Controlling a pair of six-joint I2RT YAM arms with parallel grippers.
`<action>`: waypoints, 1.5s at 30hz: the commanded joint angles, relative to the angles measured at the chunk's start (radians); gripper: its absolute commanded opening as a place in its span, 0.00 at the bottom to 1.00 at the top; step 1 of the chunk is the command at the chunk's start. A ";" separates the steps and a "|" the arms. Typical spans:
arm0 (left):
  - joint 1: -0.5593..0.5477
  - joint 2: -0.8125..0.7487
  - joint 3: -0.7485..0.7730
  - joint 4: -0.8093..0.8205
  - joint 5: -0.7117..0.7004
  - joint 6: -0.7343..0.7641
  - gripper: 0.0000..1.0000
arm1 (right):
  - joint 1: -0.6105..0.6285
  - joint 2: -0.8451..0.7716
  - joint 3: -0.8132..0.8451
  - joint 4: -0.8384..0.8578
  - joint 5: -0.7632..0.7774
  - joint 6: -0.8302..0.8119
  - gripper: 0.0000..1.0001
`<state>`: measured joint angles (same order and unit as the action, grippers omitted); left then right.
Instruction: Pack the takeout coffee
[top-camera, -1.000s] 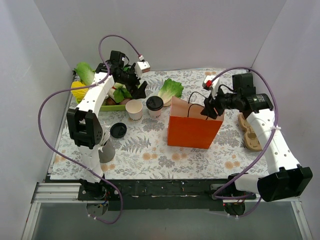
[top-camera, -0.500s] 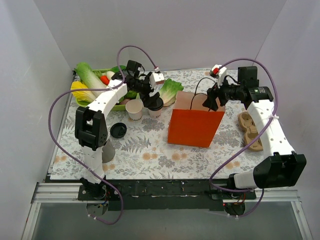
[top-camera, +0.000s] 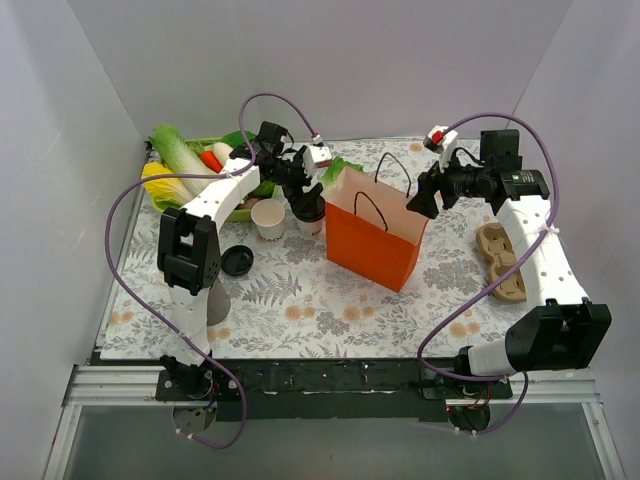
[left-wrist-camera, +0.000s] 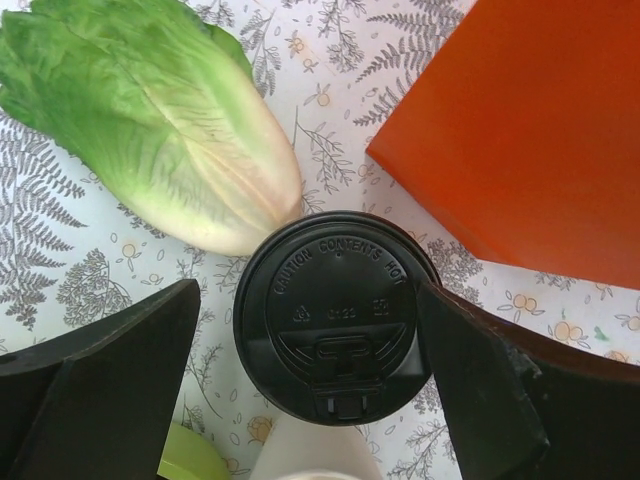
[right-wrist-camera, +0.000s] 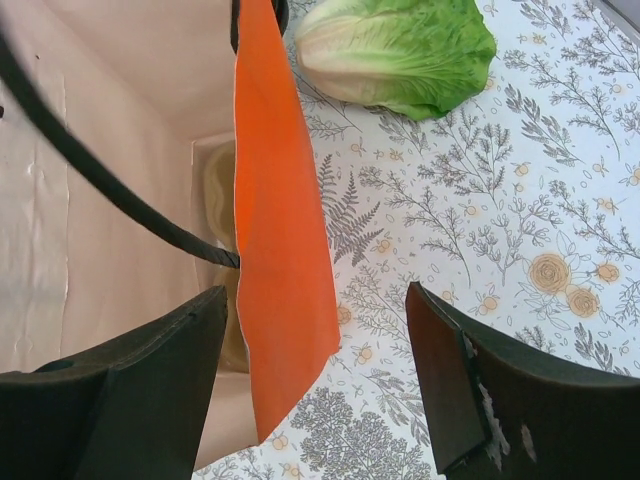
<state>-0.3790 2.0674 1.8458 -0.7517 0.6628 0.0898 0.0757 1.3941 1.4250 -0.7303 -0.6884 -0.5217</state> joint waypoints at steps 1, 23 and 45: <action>0.003 -0.013 0.038 -0.092 0.030 0.063 0.90 | -0.005 -0.030 0.019 -0.001 -0.028 -0.004 0.80; 0.000 -0.110 -0.053 -0.087 0.103 0.201 0.96 | -0.008 -0.101 -0.032 0.014 -0.036 0.023 0.79; -0.012 -0.012 0.081 -0.167 0.127 -0.008 0.98 | -0.008 -0.095 0.028 0.015 -0.083 0.040 0.81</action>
<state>-0.3847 2.1010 1.9633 -0.9268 0.7689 0.1482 0.0723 1.3258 1.4334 -0.7380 -0.7372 -0.4992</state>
